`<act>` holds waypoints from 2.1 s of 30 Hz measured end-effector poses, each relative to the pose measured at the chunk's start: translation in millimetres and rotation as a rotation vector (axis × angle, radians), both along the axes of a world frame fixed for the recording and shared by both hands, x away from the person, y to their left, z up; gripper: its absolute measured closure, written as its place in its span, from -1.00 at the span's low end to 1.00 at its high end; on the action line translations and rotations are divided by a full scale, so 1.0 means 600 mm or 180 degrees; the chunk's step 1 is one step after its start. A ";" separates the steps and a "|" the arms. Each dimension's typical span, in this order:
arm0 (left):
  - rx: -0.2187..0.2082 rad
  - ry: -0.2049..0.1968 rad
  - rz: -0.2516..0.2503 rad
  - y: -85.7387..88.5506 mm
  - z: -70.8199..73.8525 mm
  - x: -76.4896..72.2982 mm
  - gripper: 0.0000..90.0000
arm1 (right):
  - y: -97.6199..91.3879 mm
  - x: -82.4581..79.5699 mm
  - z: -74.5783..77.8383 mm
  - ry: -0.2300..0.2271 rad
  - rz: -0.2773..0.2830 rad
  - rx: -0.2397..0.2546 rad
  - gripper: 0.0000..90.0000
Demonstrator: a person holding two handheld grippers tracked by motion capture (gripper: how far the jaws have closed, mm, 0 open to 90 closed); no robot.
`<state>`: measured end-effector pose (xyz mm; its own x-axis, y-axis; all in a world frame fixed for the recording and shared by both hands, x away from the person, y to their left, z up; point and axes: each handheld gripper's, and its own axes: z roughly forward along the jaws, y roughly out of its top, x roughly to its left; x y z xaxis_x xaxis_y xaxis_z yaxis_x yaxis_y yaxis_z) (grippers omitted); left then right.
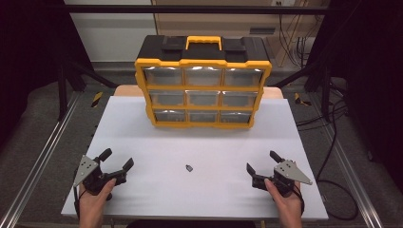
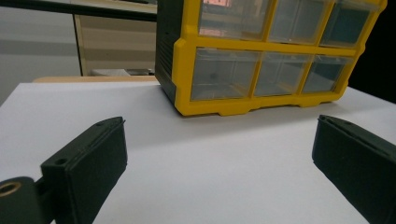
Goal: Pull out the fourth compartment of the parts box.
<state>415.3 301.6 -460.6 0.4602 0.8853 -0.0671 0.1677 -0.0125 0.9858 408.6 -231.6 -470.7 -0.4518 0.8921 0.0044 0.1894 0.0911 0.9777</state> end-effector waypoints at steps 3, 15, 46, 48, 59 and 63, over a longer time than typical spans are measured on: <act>0.0224 0.0004 -0.0067 -0.017 0.006 0.008 -0.92 | -0.001 0.002 -0.001 0.0015 -0.0009 0.0001 -0.93; 0.1140 -0.0056 -0.0264 -0.073 0.050 0.048 -0.89 | -0.002 0.000 0.001 0.0082 -0.0018 -0.0007 -0.93; 0.2691 -0.0676 -0.0169 -0.149 0.112 0.117 -0.80 | -0.001 -0.006 0.009 0.0060 -0.0020 0.0050 -0.92; 0.2774 -0.0721 -0.0144 -0.152 0.110 0.124 -0.78 | 0.000 -0.004 0.009 0.0063 -0.0012 0.0042 -0.92; 0.3174 -0.0981 -0.0073 -0.181 0.118 0.160 -0.68 | 0.012 -0.002 0.006 0.0065 0.0057 -0.0049 -0.92; 0.3271 -0.1060 -0.0010 -0.189 0.124 0.169 -0.64 | 0.012 -0.003 0.006 0.0063 0.0059 -0.0040 -0.92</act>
<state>516.9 188.2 -386.2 0.3204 0.4452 0.8361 -0.1082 -0.8597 0.4992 406.8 -224.6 -467.2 -0.4681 0.8837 0.0024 0.2069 0.1069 0.9725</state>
